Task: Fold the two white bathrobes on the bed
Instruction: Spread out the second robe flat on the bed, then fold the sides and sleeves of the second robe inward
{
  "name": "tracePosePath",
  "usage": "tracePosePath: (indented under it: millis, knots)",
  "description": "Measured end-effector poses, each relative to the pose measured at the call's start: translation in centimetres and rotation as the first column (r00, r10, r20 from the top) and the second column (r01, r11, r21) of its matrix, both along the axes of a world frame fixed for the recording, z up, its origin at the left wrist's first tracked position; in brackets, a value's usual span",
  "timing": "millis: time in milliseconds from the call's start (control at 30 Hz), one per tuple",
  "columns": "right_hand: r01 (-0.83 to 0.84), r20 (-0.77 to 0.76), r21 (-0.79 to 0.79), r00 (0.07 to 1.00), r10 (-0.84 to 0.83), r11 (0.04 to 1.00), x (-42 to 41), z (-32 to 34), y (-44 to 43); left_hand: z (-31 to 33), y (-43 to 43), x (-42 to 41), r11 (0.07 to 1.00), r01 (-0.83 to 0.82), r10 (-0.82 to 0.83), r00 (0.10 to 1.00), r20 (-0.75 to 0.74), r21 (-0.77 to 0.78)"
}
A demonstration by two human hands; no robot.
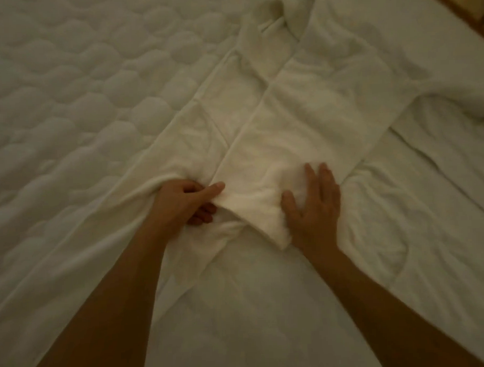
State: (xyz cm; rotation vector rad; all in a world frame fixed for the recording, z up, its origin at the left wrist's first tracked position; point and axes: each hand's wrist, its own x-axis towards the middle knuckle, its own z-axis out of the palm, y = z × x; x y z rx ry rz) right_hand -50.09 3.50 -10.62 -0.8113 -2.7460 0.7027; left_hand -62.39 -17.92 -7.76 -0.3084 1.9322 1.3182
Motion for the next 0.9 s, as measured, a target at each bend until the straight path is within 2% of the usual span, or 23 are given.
tracePosePath:
  millis: [33,100,167,200,267,300,367,467,500,533,633,767,833,900]
  knots:
    - [0.132,-0.08,-0.12,0.987,-0.143,0.984,1.1,0.2,-1.8,0.2,-0.1,0.5,1.0,0.005,-0.005,0.999,-0.038,-0.002]
    - [0.364,-0.118,-0.312,0.902,-0.416,0.878,2.9,1.3,-4.4,0.4,0.1,1.2,0.999,0.03,-0.034,0.993,-0.116,-0.039]
    - [0.514,-0.017,-0.432,0.817,-0.577,0.741,3.3,2.7,-5.3,0.3,0.4,1.5,0.995,0.054,-0.071,0.978,-0.194,-0.089]
    - [0.545,0.054,-0.451,0.807,-0.588,0.707,3.2,3.3,-5.3,0.2,0.3,1.8,0.992,0.071,-0.093,0.968,-0.235,-0.103]
    - [0.549,0.172,-0.512,0.819,-0.547,0.661,2.8,4.3,-4.6,0.5,0.2,2.3,0.995,0.067,-0.084,0.959,-0.272,-0.071]
    - [0.539,0.215,-0.58,0.824,-0.524,0.611,2.7,5.1,-4.4,1.1,0.2,2.6,0.999,0.026,-0.03,0.964,-0.264,-0.02]
    - [0.483,0.25,-0.753,0.839,-0.484,0.448,2.4,6.8,-4.7,3.0,-0.1,2.7,0.98,-0.14,0.168,0.964,-0.204,0.144]
    - [0.258,0.19,-0.959,0.895,-0.403,0.12,2.0,10.7,-8.5,7.3,-2.8,2.9,0.827,-0.415,0.469,0.881,-0.058,0.379]
    - [0.189,0.158,-0.981,0.906,-0.393,0.039,2.0,11.9,-10.4,8.5,-4.0,2.8,0.781,-0.475,0.532,0.846,-0.033,0.406]
    - [0.146,0.135,-0.989,0.916,-0.377,-0.001,2.1,13.1,-12.8,9.7,-5.9,2.9,0.738,-0.531,0.593,0.805,-0.024,0.415]
    - [0.12,0.125,-0.992,0.953,-0.274,-0.035,3.3,14.8,-20.8,11.9,-12.6,4.4,0.637,-0.661,0.739,0.67,-0.069,0.396]
    - [0.206,0.202,-0.978,0.975,-0.087,0.031,6.8,12.9,-29.8,10.6,-21.6,9.1,0.617,-0.761,0.784,0.576,-0.232,0.198]
    - [0.275,0.281,-0.954,0.959,0.044,0.118,9.1,10.5,-33.5,9.2,-25.8,11.3,0.607,-0.793,0.772,0.571,-0.279,0.053]
    - [0.366,0.39,-0.909,0.915,0.099,0.199,11.6,8.1,-36.1,7.8,-28.9,13.2,0.616,-0.786,0.771,0.616,-0.161,-0.053]
